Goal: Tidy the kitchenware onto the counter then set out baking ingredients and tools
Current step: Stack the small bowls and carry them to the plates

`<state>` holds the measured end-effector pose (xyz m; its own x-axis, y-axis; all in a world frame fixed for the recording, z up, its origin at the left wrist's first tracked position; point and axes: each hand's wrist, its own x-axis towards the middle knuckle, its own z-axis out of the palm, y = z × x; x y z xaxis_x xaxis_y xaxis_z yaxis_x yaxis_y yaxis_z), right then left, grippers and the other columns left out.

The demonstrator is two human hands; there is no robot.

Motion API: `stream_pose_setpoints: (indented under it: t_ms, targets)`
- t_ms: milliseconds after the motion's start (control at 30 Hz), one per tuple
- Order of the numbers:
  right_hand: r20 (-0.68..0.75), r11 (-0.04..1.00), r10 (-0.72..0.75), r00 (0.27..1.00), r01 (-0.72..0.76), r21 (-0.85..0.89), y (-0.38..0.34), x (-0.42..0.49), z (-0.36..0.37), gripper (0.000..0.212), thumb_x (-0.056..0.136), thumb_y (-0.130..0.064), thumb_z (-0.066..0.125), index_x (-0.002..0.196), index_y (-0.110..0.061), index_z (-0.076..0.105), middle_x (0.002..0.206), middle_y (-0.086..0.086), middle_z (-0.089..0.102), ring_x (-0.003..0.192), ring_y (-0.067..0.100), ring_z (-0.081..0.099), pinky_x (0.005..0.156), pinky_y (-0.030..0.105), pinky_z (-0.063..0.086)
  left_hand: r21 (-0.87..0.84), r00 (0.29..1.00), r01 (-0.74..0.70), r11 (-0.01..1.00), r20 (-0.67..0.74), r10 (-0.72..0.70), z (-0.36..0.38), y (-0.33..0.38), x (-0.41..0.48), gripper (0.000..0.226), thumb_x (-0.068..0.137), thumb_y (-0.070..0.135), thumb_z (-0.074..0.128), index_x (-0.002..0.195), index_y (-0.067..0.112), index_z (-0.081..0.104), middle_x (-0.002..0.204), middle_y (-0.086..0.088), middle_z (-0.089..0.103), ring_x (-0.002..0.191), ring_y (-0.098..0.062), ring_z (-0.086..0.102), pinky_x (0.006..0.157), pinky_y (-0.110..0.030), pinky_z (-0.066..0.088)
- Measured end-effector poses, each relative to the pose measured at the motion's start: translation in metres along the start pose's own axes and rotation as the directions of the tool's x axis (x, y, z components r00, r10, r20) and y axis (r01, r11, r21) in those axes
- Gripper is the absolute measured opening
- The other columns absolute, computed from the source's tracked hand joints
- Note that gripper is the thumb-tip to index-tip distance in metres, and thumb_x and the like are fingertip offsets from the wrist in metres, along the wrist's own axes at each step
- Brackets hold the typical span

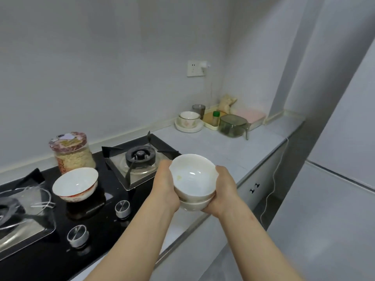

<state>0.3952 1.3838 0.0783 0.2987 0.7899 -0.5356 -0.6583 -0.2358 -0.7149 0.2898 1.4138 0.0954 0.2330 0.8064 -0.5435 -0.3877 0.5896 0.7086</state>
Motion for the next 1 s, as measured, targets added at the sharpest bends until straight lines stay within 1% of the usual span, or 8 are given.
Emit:
stream_pose_setpoints:
  t_ms: [100,233,367,433,533,700,833,1000]
  targets:
    - [-0.026,1.000,-0.013,1.000,0.014,0.016,-0.032,0.034,0.001,0.031,0.081,-0.027,0.048,0.106,-0.016,0.063,0.098,0.013,0.069,0.095,0.037,0.065,0.087,0.051,0.049,-0.014,0.998,0.022,1.000,0.054,-0.021,0.034,0.013,0.037,0.014,0.074,0.027,0.050,0.073,0.016,0.058,0.079,-0.007,0.064,0.081,-0.031,0.060,0.078,-0.034,0.048]
    - [-0.077,0.991,-0.129,0.989,0.131,0.021,-0.087,0.076,-0.009,0.019,0.084,-0.025,0.048,0.092,-0.014,0.062,0.094,0.013,0.069,0.098,0.037,0.064,0.095,0.050,0.046,0.025,0.993,0.051,0.998,0.106,-0.053,0.090,0.023,0.085,0.030,0.073,0.035,0.051,0.091,0.015,0.063,0.099,-0.012,0.067,0.100,-0.036,0.063,0.089,-0.040,0.047]
    - [-0.111,0.982,-0.178,0.978,0.184,0.041,-0.122,0.112,-0.020,0.017,0.088,-0.030,0.047,0.086,-0.018,0.059,0.104,0.013,0.067,0.104,0.036,0.061,0.100,0.049,0.044,0.066,0.992,0.061,0.996,0.109,-0.068,0.133,0.030,0.122,0.020,0.078,0.034,0.049,0.077,0.016,0.058,0.090,-0.011,0.065,0.090,-0.034,0.059,0.085,-0.037,0.046]
    - [-0.102,0.985,-0.155,0.983,0.162,0.058,-0.131,0.132,-0.024,0.017,0.088,-0.031,0.047,0.087,-0.019,0.059,0.105,0.012,0.066,0.105,0.035,0.061,0.100,0.049,0.044,0.076,0.993,0.065,0.995,0.093,-0.072,0.145,0.033,0.137,0.020,0.079,0.035,0.048,0.075,0.017,0.056,0.088,-0.010,0.065,0.088,-0.032,0.060,0.084,-0.036,0.047]
    - [-0.068,0.991,-0.112,0.991,0.117,0.072,-0.149,0.175,-0.025,0.020,0.088,-0.029,0.046,0.090,-0.017,0.062,0.099,0.011,0.067,0.105,0.035,0.061,0.099,0.047,0.045,0.090,0.997,0.064,0.994,0.041,-0.068,0.167,0.039,0.169,0.021,0.081,0.035,0.048,0.068,0.019,0.053,0.076,-0.006,0.063,0.075,-0.027,0.058,0.066,-0.029,0.044]
    - [-0.012,0.999,-0.042,0.999,0.042,0.014,-0.184,0.256,-0.020,0.034,0.087,-0.031,0.047,0.111,-0.015,0.065,0.109,0.011,0.069,0.104,0.035,0.063,0.099,0.049,0.045,0.016,0.999,0.017,1.000,-0.039,-0.016,0.202,0.049,0.228,0.020,0.083,0.037,0.048,0.086,0.020,0.058,0.086,-0.005,0.066,0.080,-0.027,0.061,0.066,-0.030,0.047]
    - [0.055,0.997,0.031,0.998,-0.027,-0.079,-0.230,0.316,-0.016,0.032,0.088,-0.036,0.046,0.109,-0.018,0.062,0.112,0.012,0.066,0.106,0.035,0.060,0.100,0.050,0.044,-0.053,0.988,-0.054,0.997,-0.150,0.045,0.251,0.061,0.262,0.022,0.088,0.034,0.044,0.073,0.020,0.053,0.068,-0.001,0.061,0.065,-0.021,0.055,0.051,-0.026,0.037]
    - [0.124,0.985,0.080,0.989,-0.059,-0.160,-0.265,0.360,-0.005,0.036,0.086,-0.038,0.050,0.115,-0.019,0.061,0.114,0.011,0.065,0.107,0.033,0.060,0.099,0.048,0.046,-0.119,0.978,-0.115,0.986,-0.186,0.091,0.285,0.074,0.288,0.025,0.086,0.031,0.044,0.071,0.017,0.058,0.049,-0.003,0.065,0.065,-0.025,0.058,0.056,-0.028,0.043]
